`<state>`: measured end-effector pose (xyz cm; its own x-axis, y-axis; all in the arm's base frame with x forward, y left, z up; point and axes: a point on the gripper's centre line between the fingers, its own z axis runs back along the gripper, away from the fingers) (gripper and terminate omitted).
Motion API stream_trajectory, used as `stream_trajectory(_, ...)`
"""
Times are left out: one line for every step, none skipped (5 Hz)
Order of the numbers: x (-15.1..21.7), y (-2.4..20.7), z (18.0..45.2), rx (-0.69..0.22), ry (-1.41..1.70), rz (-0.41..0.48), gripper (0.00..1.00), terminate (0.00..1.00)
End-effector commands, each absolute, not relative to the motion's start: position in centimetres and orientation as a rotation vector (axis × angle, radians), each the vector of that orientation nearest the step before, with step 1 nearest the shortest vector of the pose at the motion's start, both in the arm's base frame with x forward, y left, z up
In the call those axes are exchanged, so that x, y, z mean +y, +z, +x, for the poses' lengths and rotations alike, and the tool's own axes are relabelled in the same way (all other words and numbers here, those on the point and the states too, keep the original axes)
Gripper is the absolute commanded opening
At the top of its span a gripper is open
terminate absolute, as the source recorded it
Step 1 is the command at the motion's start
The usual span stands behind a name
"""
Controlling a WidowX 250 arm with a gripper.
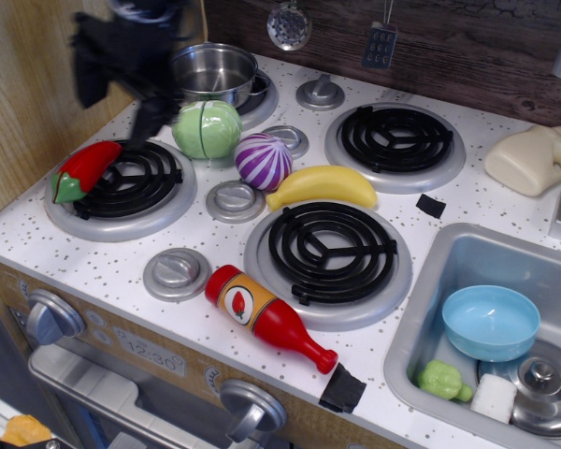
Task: Put pepper in pan
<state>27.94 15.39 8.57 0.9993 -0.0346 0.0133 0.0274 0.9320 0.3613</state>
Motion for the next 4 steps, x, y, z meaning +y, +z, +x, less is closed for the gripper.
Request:
stream_trajectory(17.4, 8.7, 26.9, -0.106, -0.028, 0.316, 1.00, 0.00)
stream_trajectory(18.0, 7.4, 26.6, -0.121, -0.041, 0.253, 1.00, 0.00)
stream_trajectory(17.9, 6.5, 26.5, -0.128, -0.040, 0.225, 1.00, 0.00)
stream_trajectory(18.2, 5.4, 26.6, -0.123, -0.038, 0.204, 1.00, 0.00)
